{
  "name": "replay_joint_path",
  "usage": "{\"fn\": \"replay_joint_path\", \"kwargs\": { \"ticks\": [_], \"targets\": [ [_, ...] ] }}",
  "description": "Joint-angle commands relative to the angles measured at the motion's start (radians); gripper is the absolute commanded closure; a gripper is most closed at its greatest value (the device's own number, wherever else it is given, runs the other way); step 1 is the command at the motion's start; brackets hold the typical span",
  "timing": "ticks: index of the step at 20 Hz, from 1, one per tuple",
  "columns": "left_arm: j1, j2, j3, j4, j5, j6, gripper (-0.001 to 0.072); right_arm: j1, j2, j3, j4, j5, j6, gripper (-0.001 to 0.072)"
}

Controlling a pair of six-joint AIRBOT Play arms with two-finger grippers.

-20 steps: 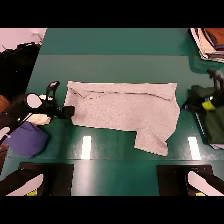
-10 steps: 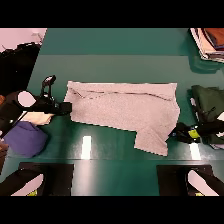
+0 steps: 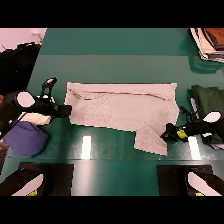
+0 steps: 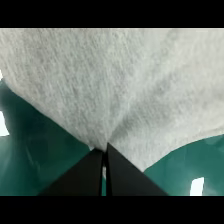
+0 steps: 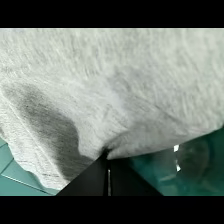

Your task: Fold the shirts.

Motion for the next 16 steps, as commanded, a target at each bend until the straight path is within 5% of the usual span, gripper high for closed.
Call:
{"fn": "replay_joint_path", "kwargs": {
  "ticks": [1, 5, 9, 16],
  "targets": [
    [0.0, 0.064, 0.001, 0.079, -0.103, -0.002, 0.0683, 0.029, 0.102, 0.005, -0.03, 0.026, 0.002, 0.07],
    [0.0, 0.208, 0.001, 0.091, -0.232, -0.002, 0.0683, 0.029, 0.286, 0.142, -0.193, 0.236, 0.056, 0.07],
    [0.0, 0.227, 0.004, 0.08, -0.224, -0.002, 0.0682, 0.032, 0.363, 0.301, -0.209, 0.261, 0.071, 0.0701],
    [0.0, 0.177, 0.005, 0.08, 0.038, -0.006, 0.0682, 0.145, 0.01, 0.586, -0.213, 0.128, 0.041, 0.07]
  ]
}}
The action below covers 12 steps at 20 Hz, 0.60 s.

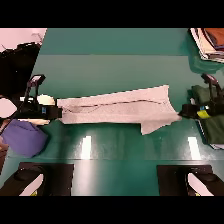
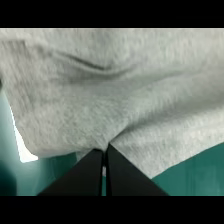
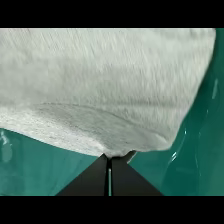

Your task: Fold the shirts.

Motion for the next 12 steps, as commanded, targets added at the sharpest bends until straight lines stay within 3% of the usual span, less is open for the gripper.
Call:
{"fn": "replay_joint_path", "kwargs": {
  "ticks": [1, 7, 11, 12],
  "targets": [
    [0.0, -0.061, 0.002, 0.001, 0.116, -0.002, 0.0682, 0.055, -0.197, 0.157, -0.008, -0.073, -0.013, 0.0701],
    [0.0, -0.313, 0.011, 0.002, 0.29, 0.002, 0.0681, 0.059, -0.48, 0.41, -0.005, -0.098, -0.041, 0.0701],
    [0.0, -0.419, 0.078, 0.005, 0.309, 0.002, 0.068, 0.059, -0.631, 0.558, -0.002, -0.091, -0.041, 0.0698],
    [0.0, -0.425, 0.094, 0.006, 0.308, 0.002, 0.0629, 0.059, -0.664, 0.596, 0.0, -0.088, -0.041, 0.0685]
  ]
}}
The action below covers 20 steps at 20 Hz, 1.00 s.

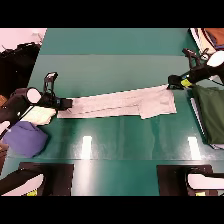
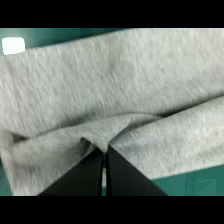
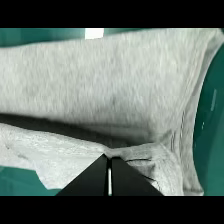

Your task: Fold the shirts.

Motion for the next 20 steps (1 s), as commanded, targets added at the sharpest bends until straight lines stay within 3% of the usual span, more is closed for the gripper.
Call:
{"fn": "replay_joint_path", "kwargs": {
  "ticks": [1, 2, 6, 9, 10, 11, 12, 16, 20],
  "targets": [
    [0.001, -0.06, 0.052, 0.001, 0.029, -0.001, 0.0342, 0.001, -0.129, 0.14, 0.006, 0.006, -0.005, 0.052],
    [0.002, -0.059, 0.075, 0.003, 0.015, -0.001, 0.0087, -0.003, -0.151, 0.176, 0.022, 0.02, -0.014, 0.035],
    [0.003, -0.047, 0.222, 0.037, -0.163, 0.0, 0.01, -0.077, -0.15, 0.214, 0.103, 0.113, -0.101, 0.0342],
    [0.003, -0.047, 0.278, 0.014, -0.226, -0.001, 0.0102, -0.176, -0.109, 0.123, 0.109, 0.142, -0.135, 0.0342],
    [0.003, -0.047, 0.278, -0.006, -0.225, 0.0, 0.0105, -0.216, -0.101, 0.08, 0.119, 0.142, -0.151, 0.0292],
    [0.003, -0.048, 0.277, -0.029, -0.225, 0.0, 0.0347, -0.254, -0.103, 0.046, 0.154, 0.143, -0.159, 0.0158],
    [-0.002, -0.048, 0.277, -0.051, -0.221, 0.01, 0.0655, -0.3, -0.114, 0.008, 0.21, 0.141, -0.175, 0.0094],
    [-0.006, -0.05, 0.277, -0.2, -0.192, 0.026, 0.0681, -0.399, -0.205, -0.074, 0.378, 0.145, -0.267, 0.0095],
    [-0.006, -0.05, 0.277, -0.257, -0.166, 0.025, 0.0681, -0.369, -0.301, -0.077, 0.395, 0.145, -0.314, 0.0096]
  ]
}}
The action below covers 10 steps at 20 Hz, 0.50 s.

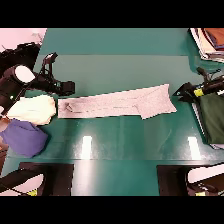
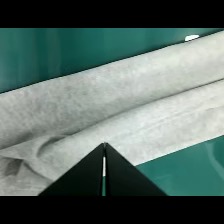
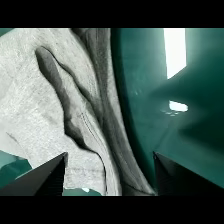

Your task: Fold the shirts.

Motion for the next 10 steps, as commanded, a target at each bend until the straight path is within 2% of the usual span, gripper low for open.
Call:
{"fn": "replay_joint_path", "kwargs": {
  "ticks": [1, 3, 5, 6, 7, 8, 10],
  "targets": [
    [-0.001, 0.0, 0.002, -0.081, 0.021, 0.003, 0.0682, 0.019, -0.078, -0.017, 0.044, 0.005, -0.061, 0.0096],
    [-0.001, 0.0, 0.002, -0.116, 0.037, 0.003, 0.0682, 0.06, -0.106, -0.017, 0.045, 0.008, -0.089, 0.0098],
    [-0.001, -0.005, 0.002, -0.134, 0.053, 0.003, 0.0682, 0.101, -0.107, -0.017, 0.045, 0.002, -0.134, 0.017],
    [-0.003, -0.014, 0.002, -0.148, 0.057, 0.003, 0.0682, 0.116, -0.105, -0.015, 0.044, 0.004, -0.145, 0.0229],
    [-0.015, -0.029, 0.002, -0.154, 0.064, 0.003, 0.0682, 0.13, -0.1, -0.013, 0.043, 0.007, -0.16, 0.0326],
    [-0.041, -0.048, 0.002, -0.154, 0.077, 0.003, 0.0682, 0.143, -0.09, -0.012, 0.043, 0.004, -0.173, 0.0367],
    [-0.118, -0.093, 0.003, -0.154, 0.142, 0.003, 0.0682, 0.152, -0.058, -0.012, 0.044, -0.005, -0.19, 0.0649]
  ]
}}
